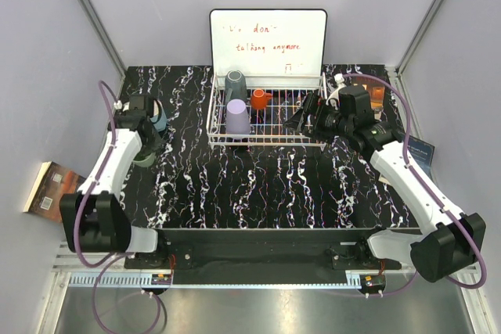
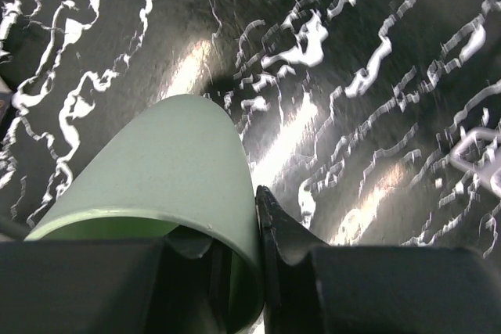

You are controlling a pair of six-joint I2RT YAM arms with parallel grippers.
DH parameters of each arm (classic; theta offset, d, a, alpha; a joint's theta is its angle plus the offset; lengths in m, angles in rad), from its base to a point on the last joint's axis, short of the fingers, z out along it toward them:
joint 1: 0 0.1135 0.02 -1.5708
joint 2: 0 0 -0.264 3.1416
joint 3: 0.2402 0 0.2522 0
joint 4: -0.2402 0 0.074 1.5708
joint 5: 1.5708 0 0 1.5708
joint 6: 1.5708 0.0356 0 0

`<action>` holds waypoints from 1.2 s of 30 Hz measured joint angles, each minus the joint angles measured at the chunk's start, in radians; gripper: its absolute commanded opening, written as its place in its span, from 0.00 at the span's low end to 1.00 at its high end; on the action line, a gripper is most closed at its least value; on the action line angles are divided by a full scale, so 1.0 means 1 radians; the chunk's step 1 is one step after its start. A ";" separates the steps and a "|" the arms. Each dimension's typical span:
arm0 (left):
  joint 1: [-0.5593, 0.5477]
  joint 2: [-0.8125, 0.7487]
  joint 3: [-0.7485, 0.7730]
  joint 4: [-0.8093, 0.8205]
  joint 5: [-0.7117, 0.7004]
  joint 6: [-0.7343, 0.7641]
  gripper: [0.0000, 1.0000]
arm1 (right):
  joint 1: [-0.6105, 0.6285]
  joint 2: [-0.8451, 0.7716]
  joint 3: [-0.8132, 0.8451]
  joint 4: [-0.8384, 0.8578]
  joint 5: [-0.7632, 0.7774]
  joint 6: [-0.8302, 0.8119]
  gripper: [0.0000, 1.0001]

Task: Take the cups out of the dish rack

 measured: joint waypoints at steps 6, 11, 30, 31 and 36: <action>0.109 0.113 0.000 0.072 0.085 0.014 0.00 | 0.000 0.000 -0.003 -0.026 0.002 -0.013 0.99; 0.142 0.192 0.001 0.106 0.134 0.016 0.00 | 0.000 0.000 -0.006 -0.043 0.002 -0.026 0.99; 0.167 0.320 0.049 0.142 0.185 0.027 0.02 | 0.000 0.018 -0.012 -0.047 0.010 -0.038 0.99; 0.167 0.321 0.049 0.143 0.185 0.027 0.08 | 0.000 0.019 -0.013 -0.047 0.010 -0.038 0.99; 0.167 0.320 0.049 0.143 0.184 0.027 0.22 | 0.000 0.029 -0.014 -0.047 0.010 -0.039 0.99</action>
